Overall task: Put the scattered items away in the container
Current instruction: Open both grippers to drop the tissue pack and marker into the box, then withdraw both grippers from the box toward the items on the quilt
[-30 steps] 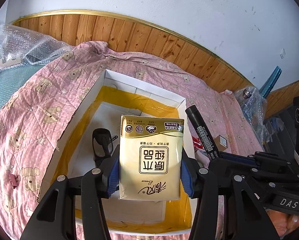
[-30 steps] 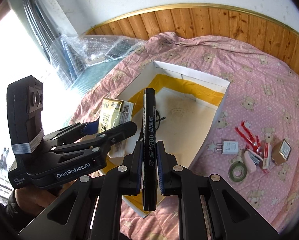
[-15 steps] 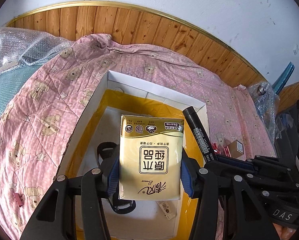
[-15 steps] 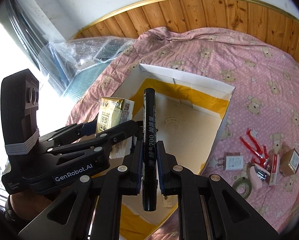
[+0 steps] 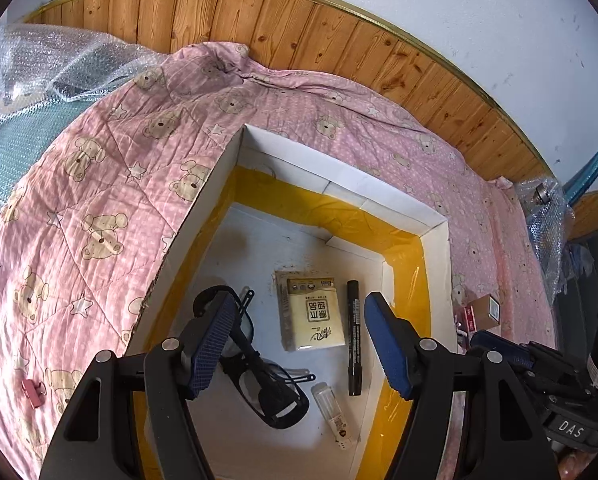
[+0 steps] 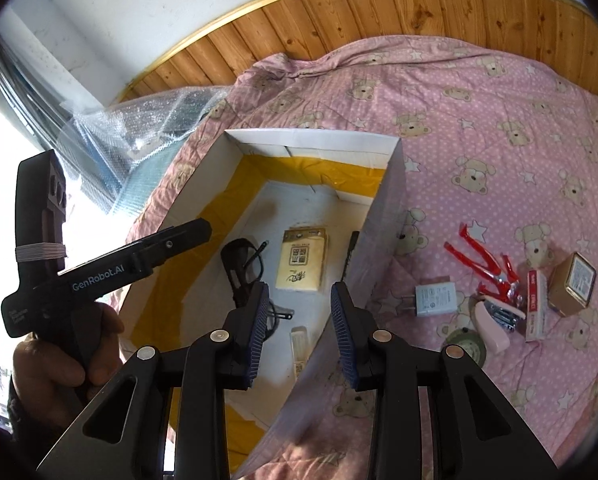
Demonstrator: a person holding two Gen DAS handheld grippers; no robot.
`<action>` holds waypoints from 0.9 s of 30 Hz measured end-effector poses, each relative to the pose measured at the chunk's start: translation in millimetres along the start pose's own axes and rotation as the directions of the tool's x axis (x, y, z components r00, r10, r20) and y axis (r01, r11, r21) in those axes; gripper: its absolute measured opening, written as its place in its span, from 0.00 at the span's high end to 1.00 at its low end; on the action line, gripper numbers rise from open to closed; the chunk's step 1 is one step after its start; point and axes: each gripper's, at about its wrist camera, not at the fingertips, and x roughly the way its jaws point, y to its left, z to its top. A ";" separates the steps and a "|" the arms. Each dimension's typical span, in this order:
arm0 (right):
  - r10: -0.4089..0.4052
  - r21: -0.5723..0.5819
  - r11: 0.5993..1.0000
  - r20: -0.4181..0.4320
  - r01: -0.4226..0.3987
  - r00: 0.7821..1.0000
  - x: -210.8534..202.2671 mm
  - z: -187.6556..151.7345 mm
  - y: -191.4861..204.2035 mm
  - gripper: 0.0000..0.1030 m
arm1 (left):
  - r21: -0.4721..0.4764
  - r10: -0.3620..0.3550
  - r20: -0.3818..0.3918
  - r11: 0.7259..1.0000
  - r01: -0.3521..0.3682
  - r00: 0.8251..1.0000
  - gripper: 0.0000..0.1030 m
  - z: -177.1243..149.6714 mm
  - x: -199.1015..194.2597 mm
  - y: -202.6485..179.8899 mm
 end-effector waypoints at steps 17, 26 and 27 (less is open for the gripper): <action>0.013 0.113 0.993 0.054 -0.019 0.998 -65.4 -77.2 -43.8 0.65 | 0.192 -0.117 0.006 0.975 0.114 0.993 0.34 -73.5 -55.8 -115.1; 0.027 0.151 0.988 0.098 -0.042 0.995 -94.0 -107.3 -68.2 0.65 | 0.275 -0.116 -0.024 0.954 0.118 0.993 0.33 -105.4 -54.3 -163.6; 0.028 0.155 0.987 0.101 -0.043 0.995 -96.1 -110.1 -71.0 0.65 | 0.281 -0.113 -0.029 0.952 0.117 0.993 0.33 -108.9 -52.5 -167.3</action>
